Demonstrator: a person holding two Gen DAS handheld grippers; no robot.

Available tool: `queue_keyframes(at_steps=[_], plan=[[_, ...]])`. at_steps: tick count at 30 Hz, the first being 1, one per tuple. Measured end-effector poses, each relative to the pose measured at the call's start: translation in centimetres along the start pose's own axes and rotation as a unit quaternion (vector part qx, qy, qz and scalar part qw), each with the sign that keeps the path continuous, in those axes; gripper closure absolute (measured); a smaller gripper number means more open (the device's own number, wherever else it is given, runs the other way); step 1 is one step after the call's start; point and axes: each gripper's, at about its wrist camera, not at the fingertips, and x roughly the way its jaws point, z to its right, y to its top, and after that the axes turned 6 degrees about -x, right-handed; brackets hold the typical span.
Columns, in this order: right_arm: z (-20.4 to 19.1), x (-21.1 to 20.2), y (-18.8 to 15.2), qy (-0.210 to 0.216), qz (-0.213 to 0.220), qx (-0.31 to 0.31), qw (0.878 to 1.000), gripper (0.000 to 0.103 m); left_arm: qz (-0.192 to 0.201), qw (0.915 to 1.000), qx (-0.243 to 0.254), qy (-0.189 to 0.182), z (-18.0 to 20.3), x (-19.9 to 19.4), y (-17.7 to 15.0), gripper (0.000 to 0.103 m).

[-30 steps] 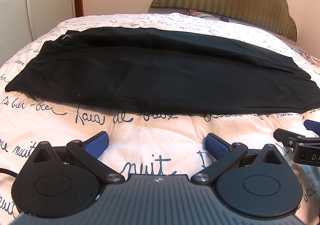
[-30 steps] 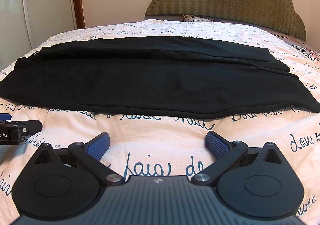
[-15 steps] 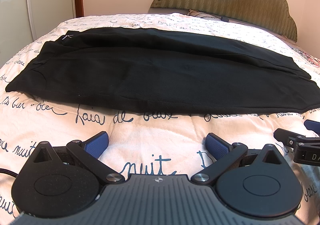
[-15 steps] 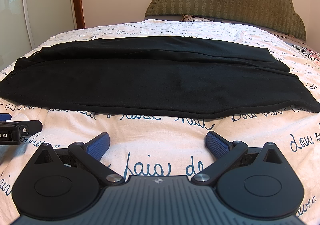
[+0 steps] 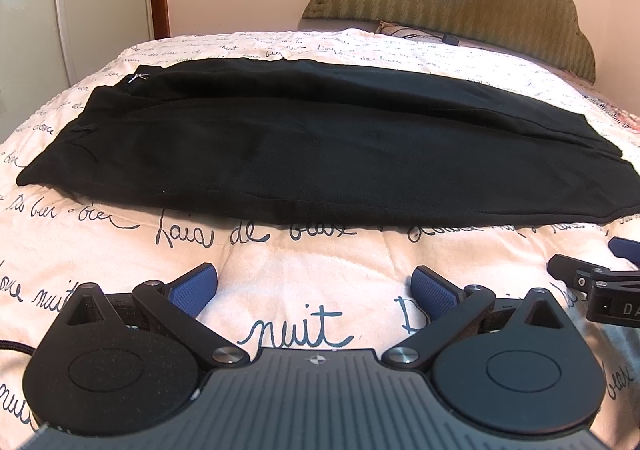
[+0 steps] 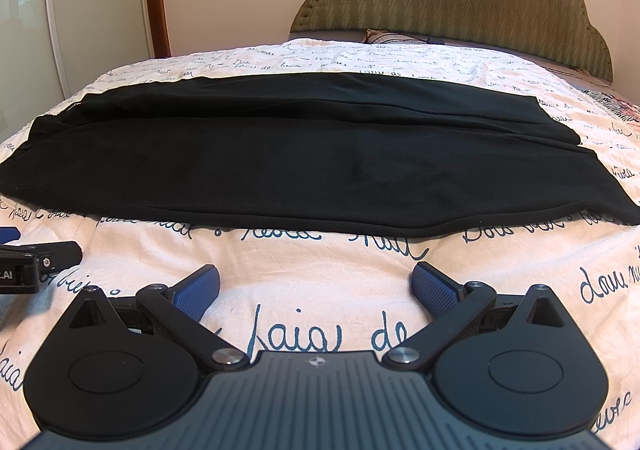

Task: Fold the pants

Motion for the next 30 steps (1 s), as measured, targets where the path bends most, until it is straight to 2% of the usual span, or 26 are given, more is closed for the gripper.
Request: queue_keyframes(at_steps=[12, 15, 19, 22, 24, 27, 30], plan=[[-0.2, 0.0, 0.0, -0.001, 0.000, 0.000, 1.000, 0.000, 0.006, 1.0000, 0.002, 0.001, 0.1, 0.1, -0.3, 0.000], [-0.3, -0.1, 0.1, -0.002, 0.000, -0.001, 1.000, 0.000, 0.005, 0.9999, -0.002, -0.010, -0.2, -0.1, -0.1, 0.000], [-0.2, -0.1, 0.0, -0.002, -0.001, -0.001, 1.000, 0.000, -0.001, 0.9992, -0.017, -0.036, -1.6, -0.9, 1.0, 0.005], [-0.4, -0.2, 0.0, -0.004, 0.001, -0.004, 1.000, 0.000, 0.012, 0.9976, -0.035, -0.059, -3.8, -1.9, 3.1, 0.006], [-0.4, -0.2, 0.0, -0.003, -0.002, -0.007, 1.000, 0.000, 0.039, 0.9962, -0.043, -0.065, -6.1, -2.5, 5.5, 0.006], [-0.2, 0.0, 0.8, 0.008, -0.020, -0.016, 1.000, 0.000, 0.094, 0.9935, -0.047, -0.045, -9.8, -2.7, 10.0, 0.006], [0.4, 0.0, 2.1, 0.019, -0.038, -0.022, 0.999, 0.000, 0.130, 0.9893, -0.061, -0.026, -13.9, -1.3, 14.7, 0.005]])
